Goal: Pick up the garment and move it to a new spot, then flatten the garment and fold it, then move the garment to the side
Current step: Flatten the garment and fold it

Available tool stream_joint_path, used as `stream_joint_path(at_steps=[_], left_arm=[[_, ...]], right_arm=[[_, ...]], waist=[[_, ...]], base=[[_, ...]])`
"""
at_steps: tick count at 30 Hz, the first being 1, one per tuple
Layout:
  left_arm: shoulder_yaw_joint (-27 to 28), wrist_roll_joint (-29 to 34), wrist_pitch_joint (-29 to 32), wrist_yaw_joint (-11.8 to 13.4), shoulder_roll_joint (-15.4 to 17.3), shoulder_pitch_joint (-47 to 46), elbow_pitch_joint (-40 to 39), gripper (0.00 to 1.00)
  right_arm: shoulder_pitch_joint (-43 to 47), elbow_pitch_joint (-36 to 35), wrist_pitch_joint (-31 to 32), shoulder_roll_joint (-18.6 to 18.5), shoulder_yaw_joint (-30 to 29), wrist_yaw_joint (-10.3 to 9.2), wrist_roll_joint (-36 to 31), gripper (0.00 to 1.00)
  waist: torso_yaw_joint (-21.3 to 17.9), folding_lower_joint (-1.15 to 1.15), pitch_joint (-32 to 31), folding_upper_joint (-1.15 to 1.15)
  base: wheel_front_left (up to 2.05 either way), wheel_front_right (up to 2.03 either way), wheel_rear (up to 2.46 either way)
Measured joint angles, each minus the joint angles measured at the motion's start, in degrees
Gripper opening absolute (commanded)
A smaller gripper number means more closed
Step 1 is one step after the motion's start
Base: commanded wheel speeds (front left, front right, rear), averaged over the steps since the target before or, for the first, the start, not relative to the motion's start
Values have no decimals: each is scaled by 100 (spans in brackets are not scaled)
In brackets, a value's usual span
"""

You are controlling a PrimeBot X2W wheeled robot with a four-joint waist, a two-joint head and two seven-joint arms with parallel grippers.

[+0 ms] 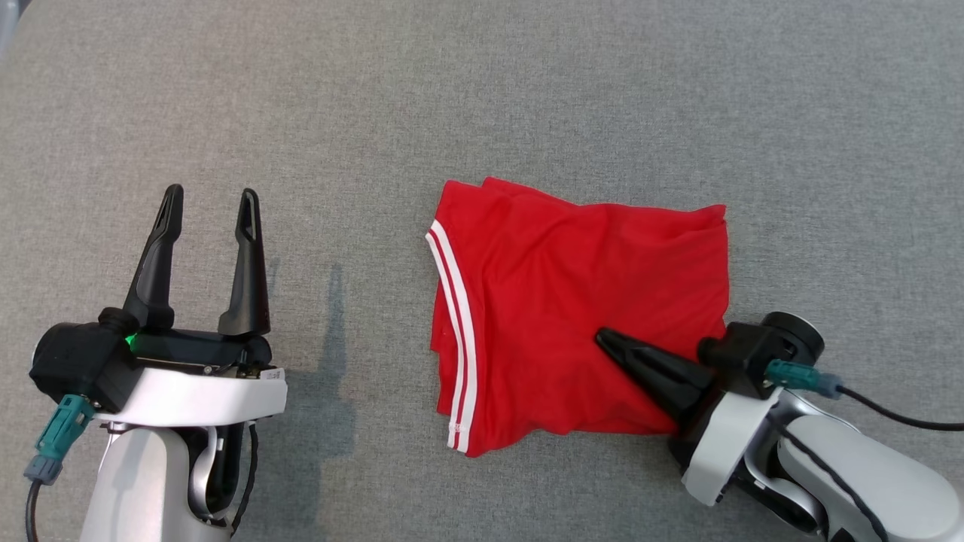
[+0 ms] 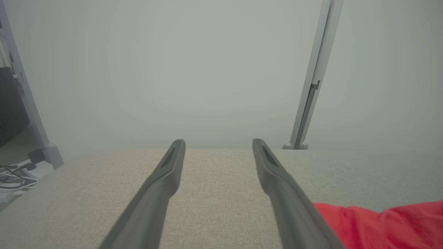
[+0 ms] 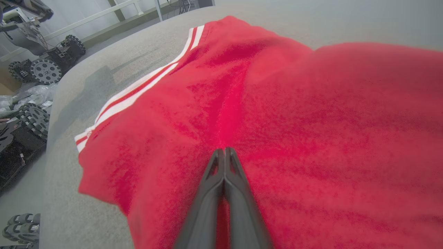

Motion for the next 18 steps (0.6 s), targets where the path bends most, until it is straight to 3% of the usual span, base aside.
stream_joint_path(at_steps=[7, 8, 9, 10, 11, 18], left_arm=[[81, 56, 0, -1, -13, 111, 15, 100], [91, 67, 0, -1, -12, 136, 11, 100], [108, 91, 0, 0, -3, 160, 10, 100], [132, 108, 0, 8, 11, 181, 5, 100], [153, 115, 0, 9, 24, 188, 1, 100], [263, 146, 0, 107, 73, 339, -43, 100]], right_arm=[[507, -4, -200, 268, -1118, -2, 641, 0], [602, -113, -202, 323, -1335, -2, 781, 7], [689, -221, -207, 361, -1541, -2, 881, 35], [777, -333, -212, 383, -1739, -2, 916, 84], [860, -404, -218, 391, -1996, -1, 928, 100], [1569, -816, -230, 899, -4156, -2, 366, 100]], waist=[[-84, 0, -159, 0], [-106, 0, -187, 0], [-131, 0, -217, 0], [-162, 0, -247, 0], [-191, 0, -277, 0], [-419, 0, -544, 0]], base=[[0, 0, 0], [0, 0, 0], [0, 0, 0], [0, 0, 0], [0, 0, 0], [0, 0, 0]])
